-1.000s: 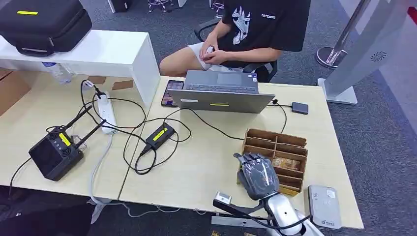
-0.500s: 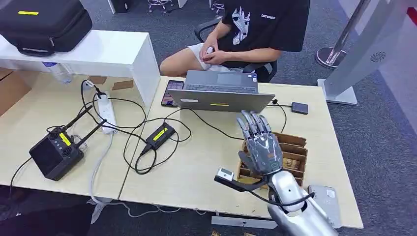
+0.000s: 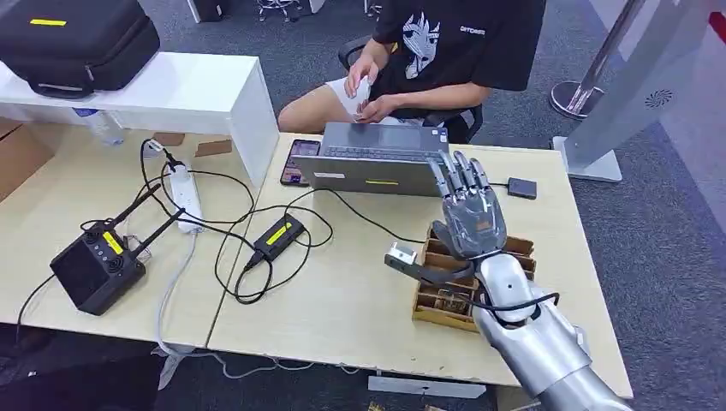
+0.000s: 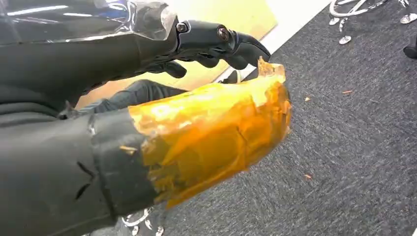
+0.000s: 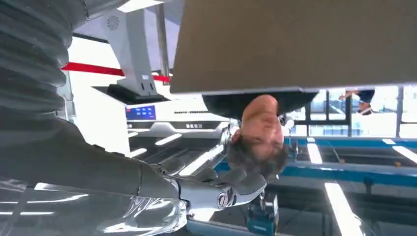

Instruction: Pass the card to the sensor for recognition and then transmit it.

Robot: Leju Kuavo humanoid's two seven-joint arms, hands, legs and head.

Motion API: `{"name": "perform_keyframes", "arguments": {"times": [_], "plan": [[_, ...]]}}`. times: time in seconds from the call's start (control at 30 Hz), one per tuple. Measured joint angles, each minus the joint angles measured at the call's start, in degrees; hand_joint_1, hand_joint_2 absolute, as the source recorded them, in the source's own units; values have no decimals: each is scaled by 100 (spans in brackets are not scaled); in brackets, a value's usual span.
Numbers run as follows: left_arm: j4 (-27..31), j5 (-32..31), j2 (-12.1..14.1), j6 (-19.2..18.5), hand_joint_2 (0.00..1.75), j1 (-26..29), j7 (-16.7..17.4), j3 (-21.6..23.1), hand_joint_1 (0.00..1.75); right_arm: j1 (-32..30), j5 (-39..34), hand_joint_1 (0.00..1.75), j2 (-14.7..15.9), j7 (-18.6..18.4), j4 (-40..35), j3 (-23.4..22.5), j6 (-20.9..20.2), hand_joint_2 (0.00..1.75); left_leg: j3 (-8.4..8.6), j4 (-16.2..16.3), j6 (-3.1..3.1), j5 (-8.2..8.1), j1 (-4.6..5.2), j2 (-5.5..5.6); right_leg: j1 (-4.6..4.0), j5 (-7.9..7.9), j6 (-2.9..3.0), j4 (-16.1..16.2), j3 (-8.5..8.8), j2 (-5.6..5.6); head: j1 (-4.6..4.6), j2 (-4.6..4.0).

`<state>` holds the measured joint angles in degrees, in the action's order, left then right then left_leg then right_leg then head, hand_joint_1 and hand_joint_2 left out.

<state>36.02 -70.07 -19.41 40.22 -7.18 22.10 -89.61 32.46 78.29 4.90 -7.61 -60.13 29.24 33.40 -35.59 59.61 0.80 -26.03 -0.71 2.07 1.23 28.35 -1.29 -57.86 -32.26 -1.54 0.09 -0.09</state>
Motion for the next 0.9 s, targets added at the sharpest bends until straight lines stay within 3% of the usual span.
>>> {"name": "perform_keyframes", "arguments": {"times": [0.43, 0.63, 0.9], "plan": [[0, 26, 0, 0, 0, 0, 15, 0, 0, -93, -324, 0, -9, 190, 271, -105, 297, 175, 1, 0, 0, 0, 0, 0, 0, 0, 0, 0, -1, 0, 0, 0], [0, 66, 0, 0, 0, 1, 52, 0, 0, -406, -842, 0, 9, 547, -14, -267, 424, 175, 1, 0, 0, -1, 0, -1, 0, 0, 0, 1, -1, -1, -2, 0], [0, 68, 0, 2, 0, 2, 59, 0, 0, -616, -951, 0, 48, 623, -254, -332, 349, 175, 1, 0, 0, -1, 0, -2, 0, 0, 0, 0, -1, -1, -2, 0]]}}
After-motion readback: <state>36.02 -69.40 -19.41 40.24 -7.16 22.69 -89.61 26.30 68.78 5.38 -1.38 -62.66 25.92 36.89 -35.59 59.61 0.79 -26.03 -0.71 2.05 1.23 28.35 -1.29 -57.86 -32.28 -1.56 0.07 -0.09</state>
